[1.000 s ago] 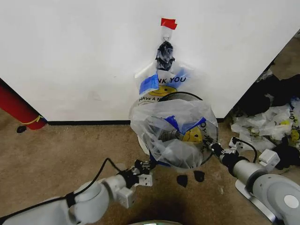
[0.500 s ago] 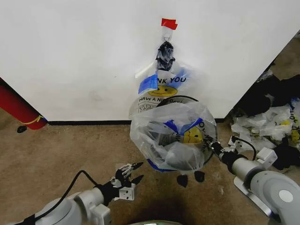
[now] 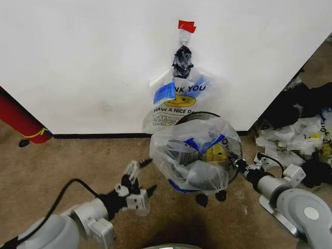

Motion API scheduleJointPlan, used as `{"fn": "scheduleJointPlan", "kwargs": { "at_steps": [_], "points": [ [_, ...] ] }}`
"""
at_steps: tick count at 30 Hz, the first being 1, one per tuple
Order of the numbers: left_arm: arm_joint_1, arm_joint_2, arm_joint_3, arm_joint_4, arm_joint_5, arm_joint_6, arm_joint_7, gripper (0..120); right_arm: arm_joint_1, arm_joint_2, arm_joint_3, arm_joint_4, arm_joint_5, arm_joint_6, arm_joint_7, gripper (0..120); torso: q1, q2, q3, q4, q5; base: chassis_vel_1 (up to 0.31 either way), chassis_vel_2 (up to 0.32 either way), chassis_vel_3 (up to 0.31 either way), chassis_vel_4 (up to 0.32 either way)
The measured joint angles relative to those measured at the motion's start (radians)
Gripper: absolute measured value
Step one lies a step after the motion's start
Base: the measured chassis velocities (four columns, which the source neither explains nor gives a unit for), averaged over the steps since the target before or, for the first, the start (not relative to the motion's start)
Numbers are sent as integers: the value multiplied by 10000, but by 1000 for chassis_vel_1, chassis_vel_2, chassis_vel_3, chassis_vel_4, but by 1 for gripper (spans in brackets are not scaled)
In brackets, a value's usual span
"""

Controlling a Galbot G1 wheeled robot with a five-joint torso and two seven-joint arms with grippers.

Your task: Pick up the garbage bag from the wall and place it over the trash bin.

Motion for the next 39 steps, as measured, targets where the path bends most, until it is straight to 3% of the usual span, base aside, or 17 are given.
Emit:
{"fn": "scheduleJointPlan", "kwargs": {
  "at_steps": [2,5,6,9,12,16,20,22,26,33,37,39],
  "points": [
    [-9,-90,-432,0,-499,66,-116,100,51,40,-68,-52,-49,0,-4,0,0,0,0,3,1,0,0,0,0],
    [-924,-86,-137,1,-2171,-7,-491,99,90,130,-176,-80,-152,-23,0,0,0,0,0,-2,0,0,0,0,0],
    [-924,-86,-137,1,-2171,-7,-491,99,90,130,-176,-80,-152,-23,0,0,0,0,0,-2,0,0,0,0,0],
    [-1725,-85,311,8,-3406,-372,-568,100,90,219,-224,-53,-229,-27,18,0,0,0,0,-2,2,0,0,0,0],
    [-2668,26,909,17,-3770,-762,-196,100,90,273,-226,73,-253,-24,82,0,0,0,0,2,-1,0,0,0,0],
    [-3796,102,1721,20,-3694,-1109,472,100,71,272,-232,184,-240,0,195,0,0,0,1,-3,3,0,0,0,0],
    [-4243,-9,2662,29,-3197,-1158,836,100,62,379,-490,235,-398,5,246,0,0,0,0,0,1,0,0,0,0],
    [-4269,-24,2715,30,-3148,-1163,846,100,62,383,-511,235,-409,5,246,0,0,0,1,1,1,0,0,0,0],
    [-5709,-506,4092,36,-2683,-1096,901,100,-36,539,-853,255,-716,-29,196,0,0,0,0,-1,0,0,0,0,0],
    [-6836,-738,4870,59,-2680,-856,975,100,-169,669,-1050,292,-987,-49,129,0,0,0,0,0,2,0,0,0,0],
    [-7435,-938,5454,427,-2118,-813,1266,100,-276,681,-1086,350,-1060,-65,76,0,1,0,0,0,0,0,0,0,0],
    [-8049,-1111,6184,761,-1606,-798,1618,100,-308,640,-1040,372,-1066,-67,73,0,0,0,0,4,5,0,0,0,0]
  ]
}}
